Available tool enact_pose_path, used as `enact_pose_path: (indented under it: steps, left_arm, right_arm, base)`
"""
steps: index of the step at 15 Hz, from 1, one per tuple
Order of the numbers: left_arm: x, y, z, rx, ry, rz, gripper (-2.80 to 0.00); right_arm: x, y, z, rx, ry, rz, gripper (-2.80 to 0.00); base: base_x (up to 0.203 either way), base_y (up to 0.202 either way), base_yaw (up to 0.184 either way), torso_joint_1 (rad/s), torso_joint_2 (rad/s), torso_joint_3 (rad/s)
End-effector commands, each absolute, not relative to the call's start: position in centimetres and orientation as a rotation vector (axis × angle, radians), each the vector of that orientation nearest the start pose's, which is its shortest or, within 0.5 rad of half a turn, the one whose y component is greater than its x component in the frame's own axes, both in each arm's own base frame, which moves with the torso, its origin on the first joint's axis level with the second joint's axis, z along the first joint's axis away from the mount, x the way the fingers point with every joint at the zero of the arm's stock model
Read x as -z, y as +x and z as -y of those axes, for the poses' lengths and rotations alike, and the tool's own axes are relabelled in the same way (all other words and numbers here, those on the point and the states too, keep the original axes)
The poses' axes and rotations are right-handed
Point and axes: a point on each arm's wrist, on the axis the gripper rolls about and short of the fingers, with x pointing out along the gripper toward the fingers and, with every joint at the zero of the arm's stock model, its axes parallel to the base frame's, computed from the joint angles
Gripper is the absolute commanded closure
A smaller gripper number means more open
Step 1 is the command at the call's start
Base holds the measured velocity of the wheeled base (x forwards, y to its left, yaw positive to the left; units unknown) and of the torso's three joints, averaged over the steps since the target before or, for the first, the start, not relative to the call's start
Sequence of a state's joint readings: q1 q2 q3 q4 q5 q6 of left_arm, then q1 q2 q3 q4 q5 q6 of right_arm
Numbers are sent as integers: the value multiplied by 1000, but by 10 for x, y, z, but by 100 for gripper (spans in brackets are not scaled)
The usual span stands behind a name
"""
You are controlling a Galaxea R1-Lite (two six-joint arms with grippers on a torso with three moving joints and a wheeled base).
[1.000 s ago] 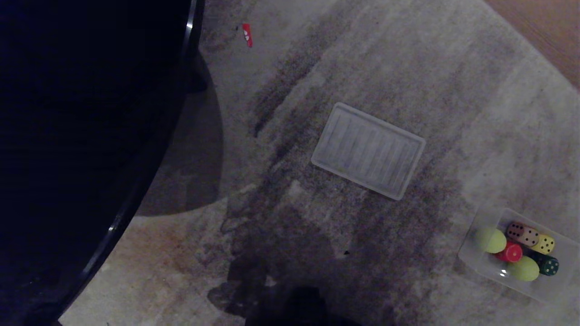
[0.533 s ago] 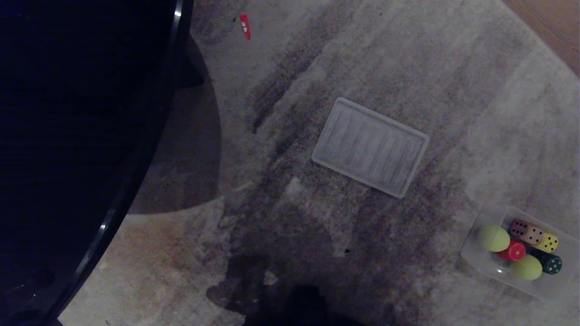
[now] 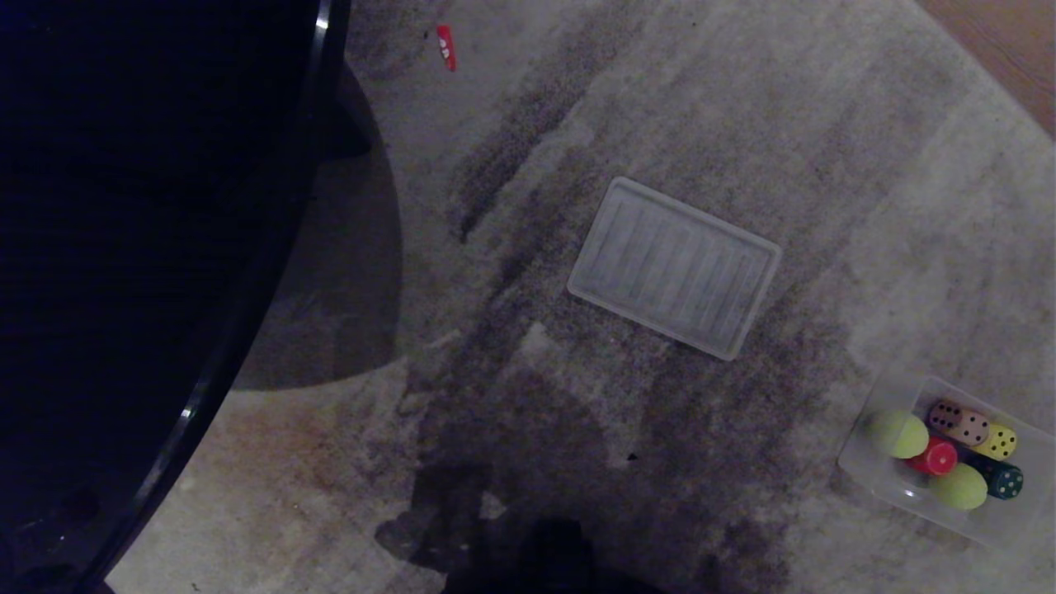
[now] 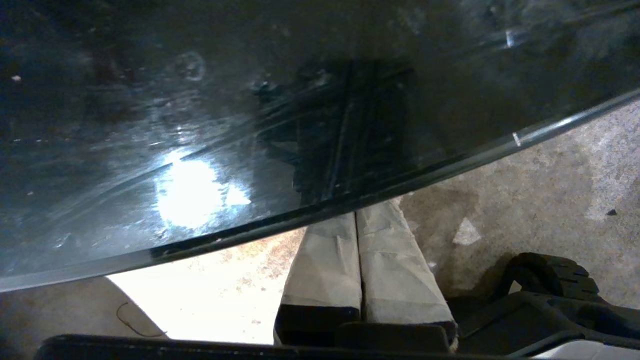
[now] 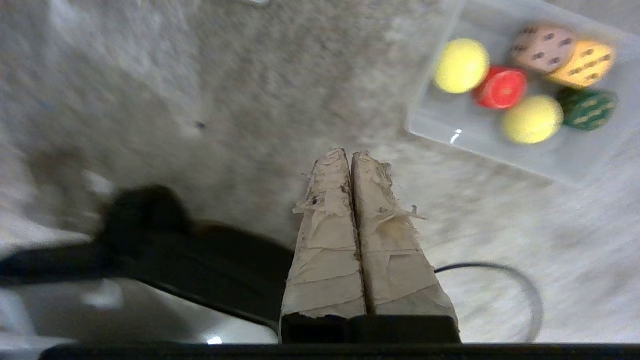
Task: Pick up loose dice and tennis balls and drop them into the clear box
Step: Close the lid
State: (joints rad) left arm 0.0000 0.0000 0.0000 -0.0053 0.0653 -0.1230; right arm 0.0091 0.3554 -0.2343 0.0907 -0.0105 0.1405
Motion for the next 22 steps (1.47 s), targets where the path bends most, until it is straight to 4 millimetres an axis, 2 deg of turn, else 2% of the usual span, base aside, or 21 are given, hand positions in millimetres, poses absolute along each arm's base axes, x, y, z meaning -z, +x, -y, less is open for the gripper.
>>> enact_pose_path:
  steps: [1, 4, 6, 9, 12, 14, 15, 18, 22]
  left_arm:
    - [-76, -23, -1, -66, -124, 7, 0]
    - [-76, -23, -1, -66, -124, 8, 0]
    - [-76, -23, -1, -66, -124, 8, 0]
    - [-76, -23, -1, -66, -124, 8, 0]
    - [-76, -23, -1, -66, -124, 7, 0]
    - [-76, -23, -1, -66, -124, 7, 0]
    - [-76, -23, -1, -66, -124, 7, 0]
    - [-76, -23, -1, -66, -124, 7, 0]
    - [-76, -23, -1, -66, -124, 8, 0]
  right_arm:
    - [-155, 58, 0, 41, 186, -395, 0]
    - [-158, 123, -1, 66, 228, -421, 0]
    - [-150, 166, -7, 62, 266, -412, 0]
    - [-130, 219, -19, 58, 327, -390, 0]
    - [-115, 262, -37, 20, 371, -360, 0]
    - [-106, 281, -49, -6, 376, -359, 0]
    - [-105, 288, -52, -19, 376, -337, -280]
    - [-90, 301, -55, -12, 298, -350, -280]
    - [-81, 329, -57, 95, 279, -312, -280]
  base:
    - [0, 0, 0, 0, 0, 0]
    - [0, 0, 0, 0, 0, 0]
    - [0, 0, 0, 0, 0, 0]
    - [0, 0, 0, 0, 0, 0]
    - [0, 0, 0, 0, 0, 0]
    - [0, 0, 0, 0, 0, 0]
    - [0, 0, 0, 0, 0, 0]
    - [0, 0, 0, 0, 0, 0]
    - [0, 0, 0, 0, 0, 0]
